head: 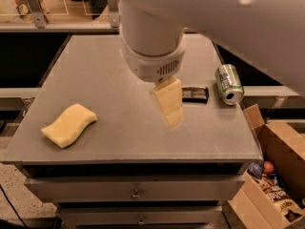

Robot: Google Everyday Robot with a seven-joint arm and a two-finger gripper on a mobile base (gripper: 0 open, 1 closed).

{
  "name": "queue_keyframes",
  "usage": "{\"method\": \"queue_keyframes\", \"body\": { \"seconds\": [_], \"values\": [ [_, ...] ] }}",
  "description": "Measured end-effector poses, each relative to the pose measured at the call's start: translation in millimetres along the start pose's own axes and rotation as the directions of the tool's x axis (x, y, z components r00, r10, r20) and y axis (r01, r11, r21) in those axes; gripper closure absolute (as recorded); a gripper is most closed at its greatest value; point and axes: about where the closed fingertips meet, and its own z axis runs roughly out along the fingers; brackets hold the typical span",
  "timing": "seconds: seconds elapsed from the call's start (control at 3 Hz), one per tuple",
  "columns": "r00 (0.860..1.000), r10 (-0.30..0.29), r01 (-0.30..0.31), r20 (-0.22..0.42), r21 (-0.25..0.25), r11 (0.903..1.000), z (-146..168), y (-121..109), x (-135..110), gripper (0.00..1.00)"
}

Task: Pick sponge

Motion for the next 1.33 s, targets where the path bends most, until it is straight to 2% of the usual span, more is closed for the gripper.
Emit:
{"method": "queue_keyframes", "body": {
  "seconds": [0.33, 0.67, 1.0, 1.33],
  "values": [
    [0.986, -0.160, 0.162, 0.042, -0.073, 0.9840, 34, -30, -32, 0.00],
    [0.957, -0.267, 0.282, 0.114, -0.142, 0.9488, 78, -52, -63, 0.00],
    [0.930, -0.321, 0.350, 0.179, -0.167, 0.9215, 106, -65, -90, 0.00],
    [0.903, -0.356, 0.399, 0.239, -0.161, 0.9028, 121, -76, -117, 0.00]
  ]
}}
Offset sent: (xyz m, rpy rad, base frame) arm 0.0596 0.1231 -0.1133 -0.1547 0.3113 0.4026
